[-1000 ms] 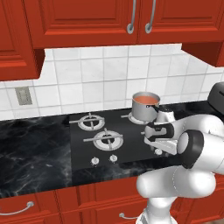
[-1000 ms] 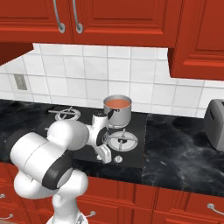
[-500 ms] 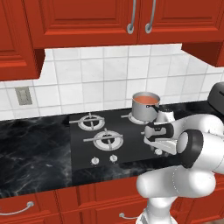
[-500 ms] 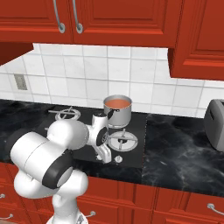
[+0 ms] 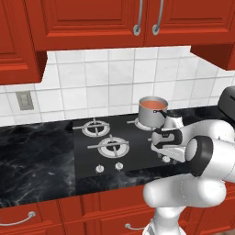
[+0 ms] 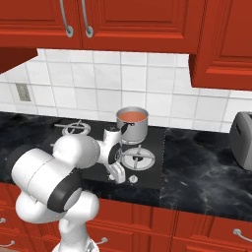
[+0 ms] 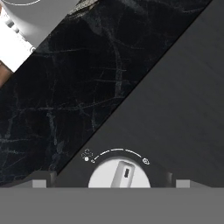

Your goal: Wait until the marinara sauce is simmered to a deep red color and then turn off the stove.

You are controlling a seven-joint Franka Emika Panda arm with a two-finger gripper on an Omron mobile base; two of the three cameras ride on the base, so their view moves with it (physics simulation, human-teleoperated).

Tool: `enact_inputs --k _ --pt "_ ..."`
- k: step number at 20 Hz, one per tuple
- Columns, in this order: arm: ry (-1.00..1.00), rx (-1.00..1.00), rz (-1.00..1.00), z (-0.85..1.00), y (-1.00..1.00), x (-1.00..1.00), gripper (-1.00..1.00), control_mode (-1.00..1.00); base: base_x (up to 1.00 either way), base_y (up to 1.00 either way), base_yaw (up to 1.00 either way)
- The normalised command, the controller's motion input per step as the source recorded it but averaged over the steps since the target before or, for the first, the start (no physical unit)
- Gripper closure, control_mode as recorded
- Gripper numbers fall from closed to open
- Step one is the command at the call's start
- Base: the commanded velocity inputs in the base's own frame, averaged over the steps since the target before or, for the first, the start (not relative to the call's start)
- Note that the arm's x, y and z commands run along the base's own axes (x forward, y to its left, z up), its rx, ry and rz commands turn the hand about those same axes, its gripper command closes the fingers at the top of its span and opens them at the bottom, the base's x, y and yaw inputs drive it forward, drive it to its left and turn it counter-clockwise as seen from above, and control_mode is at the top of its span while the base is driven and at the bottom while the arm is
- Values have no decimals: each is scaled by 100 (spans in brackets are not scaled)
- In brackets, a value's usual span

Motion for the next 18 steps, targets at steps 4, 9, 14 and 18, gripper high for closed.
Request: enact_inputs --k 4,9,14,18 --pt "0 0 0 0 0 0 -100 -100 0 0 0" --pt "0 0 0 0 0 0 -100 -100 0 0 0" --pt "0 0 0 0 0 0 -100 -100 0 0 0" --pt "0 0 0 0 0 0 -100 -100 0 0 0"
